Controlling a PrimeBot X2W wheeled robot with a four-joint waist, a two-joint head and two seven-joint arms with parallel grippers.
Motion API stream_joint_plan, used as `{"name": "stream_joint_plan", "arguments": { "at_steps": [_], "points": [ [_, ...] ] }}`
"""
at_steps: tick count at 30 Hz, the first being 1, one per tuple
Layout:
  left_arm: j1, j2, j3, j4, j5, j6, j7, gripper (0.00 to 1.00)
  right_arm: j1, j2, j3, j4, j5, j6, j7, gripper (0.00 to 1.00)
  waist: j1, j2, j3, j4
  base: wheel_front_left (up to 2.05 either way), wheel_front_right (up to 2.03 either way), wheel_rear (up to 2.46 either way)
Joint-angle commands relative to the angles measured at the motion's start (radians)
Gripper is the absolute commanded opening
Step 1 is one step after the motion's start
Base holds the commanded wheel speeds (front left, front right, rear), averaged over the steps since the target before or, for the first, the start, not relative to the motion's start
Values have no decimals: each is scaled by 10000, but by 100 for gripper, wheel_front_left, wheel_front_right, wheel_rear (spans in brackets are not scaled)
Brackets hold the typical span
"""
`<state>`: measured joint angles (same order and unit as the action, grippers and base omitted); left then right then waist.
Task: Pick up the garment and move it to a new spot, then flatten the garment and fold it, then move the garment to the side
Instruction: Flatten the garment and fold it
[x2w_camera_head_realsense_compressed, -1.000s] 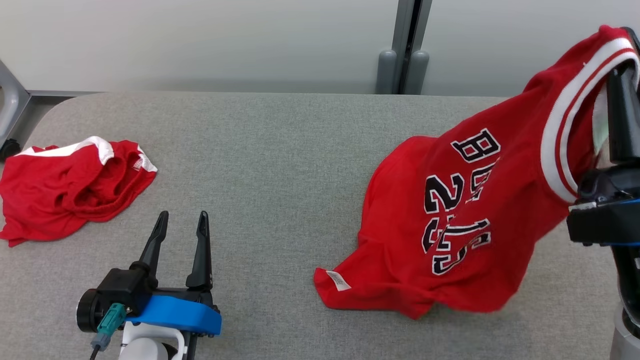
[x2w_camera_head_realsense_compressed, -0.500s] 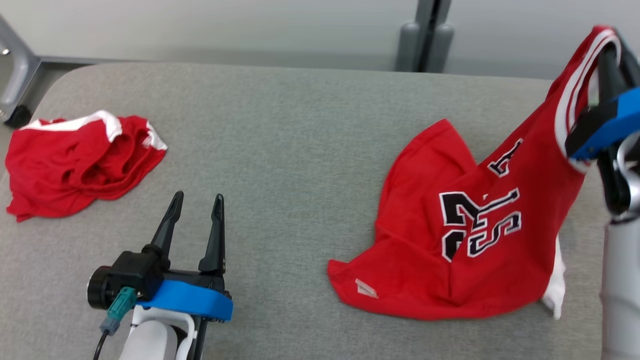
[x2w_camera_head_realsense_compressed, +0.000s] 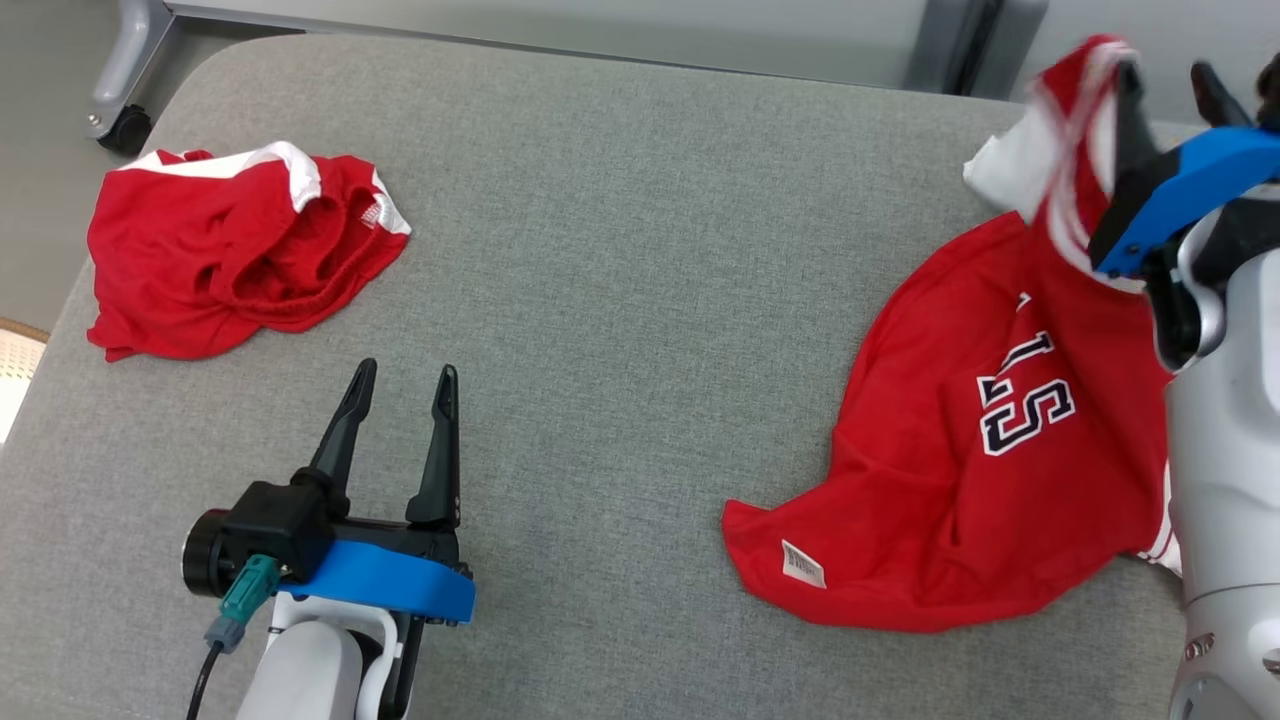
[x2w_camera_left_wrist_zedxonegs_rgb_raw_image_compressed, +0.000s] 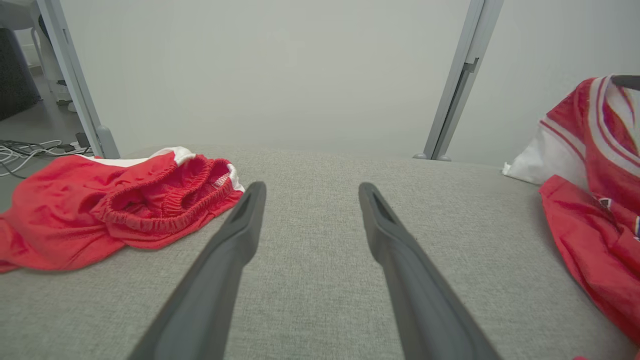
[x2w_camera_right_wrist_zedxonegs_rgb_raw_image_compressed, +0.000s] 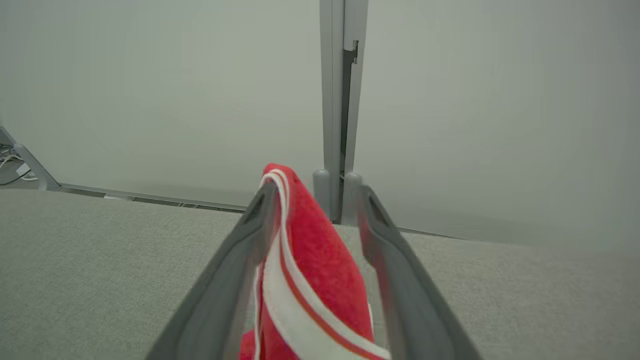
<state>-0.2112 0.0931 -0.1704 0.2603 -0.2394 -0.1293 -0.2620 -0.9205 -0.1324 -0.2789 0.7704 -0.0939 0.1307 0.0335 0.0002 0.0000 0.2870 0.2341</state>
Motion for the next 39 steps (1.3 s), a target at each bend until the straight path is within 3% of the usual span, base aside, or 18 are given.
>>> {"name": "stream_joint_plan", "arguments": {
  "at_steps": [1,5,9,18,27,39],
  "points": [
    [-148,1,80,-22,-29,-7,-44,100,-149,-129,21,293,74,1,-45,100,-2,0,-62,-49,0,0,0],
    [43,12,225,-38,34,-3,-44,100,250,-222,163,907,329,1,220,100,-2,0,-314,-312,0,0,0],
    [236,86,406,-43,96,0,-44,100,883,-271,546,769,804,1,360,100,-2,0,-668,-735,0,0,0],
    [580,145,611,-98,140,50,-44,100,3956,-50,664,-1594,1659,1,822,100,-2,0,-1259,-1639,0,0,0],
    [621,200,650,-106,166,53,-44,100,6063,537,358,-3126,1683,1,1426,100,-2,0,-1352,-1985,0,0,0],
    [421,329,474,-94,105,22,-44,100,5533,747,-334,-1948,992,1,1973,100,-2,0,-1040,-1592,0,0,0]
  ]
}}
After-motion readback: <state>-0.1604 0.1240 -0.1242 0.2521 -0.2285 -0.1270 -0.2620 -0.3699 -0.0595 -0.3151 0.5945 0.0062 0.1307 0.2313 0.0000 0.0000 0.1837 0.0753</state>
